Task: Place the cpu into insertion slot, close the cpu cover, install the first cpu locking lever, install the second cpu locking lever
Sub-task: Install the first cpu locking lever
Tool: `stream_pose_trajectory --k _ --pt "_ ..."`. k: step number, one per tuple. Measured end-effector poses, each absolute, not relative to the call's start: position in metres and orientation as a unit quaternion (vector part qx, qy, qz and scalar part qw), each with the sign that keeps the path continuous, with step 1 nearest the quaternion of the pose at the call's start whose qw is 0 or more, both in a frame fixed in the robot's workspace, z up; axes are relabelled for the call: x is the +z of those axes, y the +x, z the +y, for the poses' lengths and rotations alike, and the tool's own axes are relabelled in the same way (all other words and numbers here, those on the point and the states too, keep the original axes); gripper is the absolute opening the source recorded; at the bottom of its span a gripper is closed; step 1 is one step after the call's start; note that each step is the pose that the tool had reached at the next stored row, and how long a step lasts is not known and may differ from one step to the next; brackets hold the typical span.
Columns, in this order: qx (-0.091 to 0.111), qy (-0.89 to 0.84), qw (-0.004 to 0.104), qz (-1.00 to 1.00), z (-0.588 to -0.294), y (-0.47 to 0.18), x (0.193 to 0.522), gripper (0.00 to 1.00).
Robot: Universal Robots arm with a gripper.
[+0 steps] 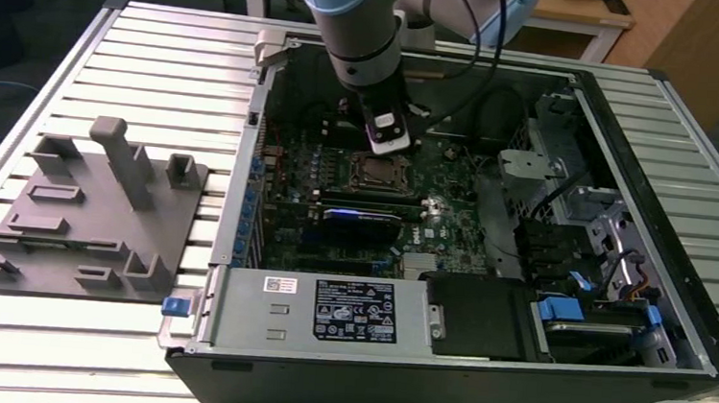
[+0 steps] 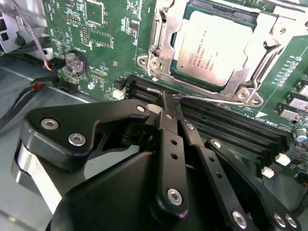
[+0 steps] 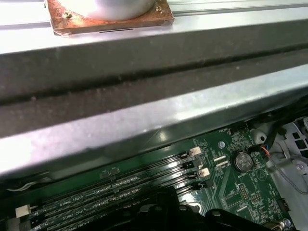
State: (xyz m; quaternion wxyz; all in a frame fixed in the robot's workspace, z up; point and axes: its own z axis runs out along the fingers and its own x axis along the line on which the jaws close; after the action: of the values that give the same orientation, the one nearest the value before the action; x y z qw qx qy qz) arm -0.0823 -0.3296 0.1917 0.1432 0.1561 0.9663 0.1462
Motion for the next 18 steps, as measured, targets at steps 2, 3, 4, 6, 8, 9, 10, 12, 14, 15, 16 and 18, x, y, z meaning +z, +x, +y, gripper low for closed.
stream_pose_trajectory --k 2,3,4,6,8,9,10,12,14,15,16,18 --pt "0.146 0.156 0.143 0.966 -0.3296 -0.0822 0.1905 0.1" --pt "0.146 0.156 0.143 0.966 -0.3297 -0.0823 0.1902 0.1" --pt "0.146 0.156 0.143 0.966 -0.3297 -0.0823 0.1901 0.1" --pt "0.146 0.156 0.143 0.966 -0.3297 -0.0823 0.1901 0.1" --pt "0.146 0.156 0.143 0.966 -0.3297 -0.0823 0.19 0.1" --pt "0.146 0.156 0.143 0.966 -0.3297 -0.0823 0.19 0.1" --pt "0.146 0.156 0.143 0.966 -0.3297 -0.0823 0.19 0.1" --pt "0.146 0.156 0.143 0.966 -0.3297 -0.0819 0.1897 0.1" --pt "0.146 0.156 0.143 0.966 -0.3298 -0.0811 0.1888 0.1" --pt "0.146 0.156 0.143 0.966 -0.3299 -0.0808 0.1884 0.1" --pt "0.146 0.156 0.143 0.966 -0.3299 -0.0806 0.188 0.1" --pt "0.146 0.156 0.143 0.966 -0.33 -0.0805 0.1879 0.1"
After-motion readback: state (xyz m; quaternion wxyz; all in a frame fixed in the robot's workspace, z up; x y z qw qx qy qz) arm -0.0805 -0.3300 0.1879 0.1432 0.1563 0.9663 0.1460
